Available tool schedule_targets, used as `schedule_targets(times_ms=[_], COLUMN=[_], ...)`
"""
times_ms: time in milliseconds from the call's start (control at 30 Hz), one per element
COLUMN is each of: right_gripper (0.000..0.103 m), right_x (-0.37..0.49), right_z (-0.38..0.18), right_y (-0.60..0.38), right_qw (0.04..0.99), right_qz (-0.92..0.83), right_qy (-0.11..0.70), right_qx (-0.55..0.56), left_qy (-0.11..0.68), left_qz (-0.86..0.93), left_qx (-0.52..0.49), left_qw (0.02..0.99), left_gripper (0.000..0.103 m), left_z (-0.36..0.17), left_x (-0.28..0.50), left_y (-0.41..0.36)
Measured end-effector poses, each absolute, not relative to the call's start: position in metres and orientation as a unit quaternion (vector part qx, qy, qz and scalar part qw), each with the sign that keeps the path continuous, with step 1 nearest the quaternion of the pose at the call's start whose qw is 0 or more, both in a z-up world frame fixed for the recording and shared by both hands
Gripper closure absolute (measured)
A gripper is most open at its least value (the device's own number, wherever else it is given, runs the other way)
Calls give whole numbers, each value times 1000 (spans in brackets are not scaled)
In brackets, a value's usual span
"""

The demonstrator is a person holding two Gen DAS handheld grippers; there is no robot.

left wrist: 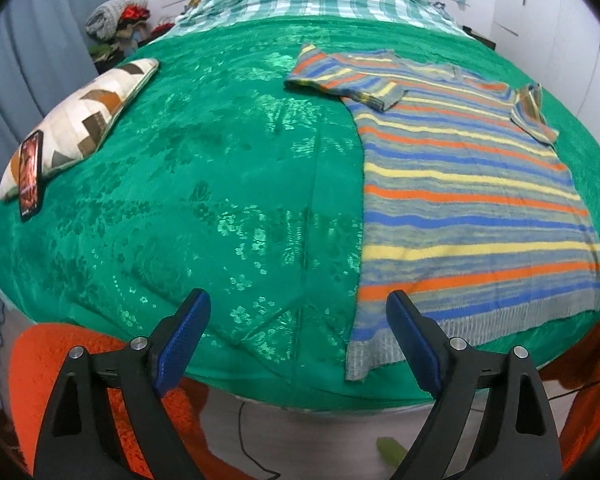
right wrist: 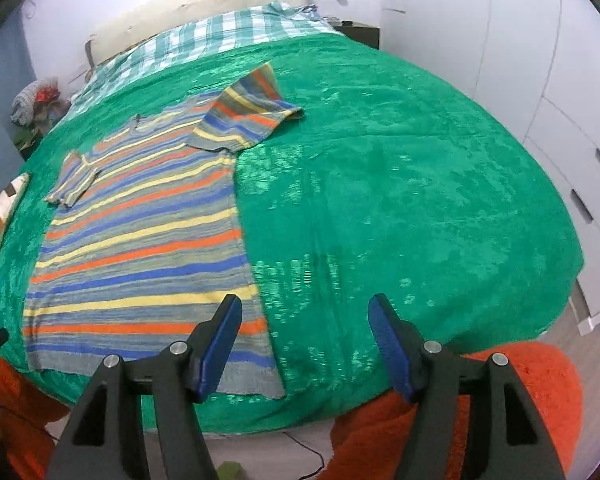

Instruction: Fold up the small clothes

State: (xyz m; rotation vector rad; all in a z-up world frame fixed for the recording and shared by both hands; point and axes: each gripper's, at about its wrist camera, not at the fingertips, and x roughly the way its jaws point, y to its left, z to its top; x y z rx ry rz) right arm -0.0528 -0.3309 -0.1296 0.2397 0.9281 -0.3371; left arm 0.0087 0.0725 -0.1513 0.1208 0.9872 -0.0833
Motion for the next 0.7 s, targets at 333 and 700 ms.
schedule_targets(times_ms=[333,700], right_gripper=[38,100], right_x=[101,243], right_z=[-91,-182], right_y=[-340,-329], right_qw=[888,857], right_qz=[-26,4], right_qy=[459,513], right_qx=[-5,-40], left_qy=[486,500], left_qz=[-25,1], left_qx=[22,35], left_qw=[873,865], left_gripper=[11,11], left_z=[-154,-160], left_x=[16,18], left_y=[76,75])
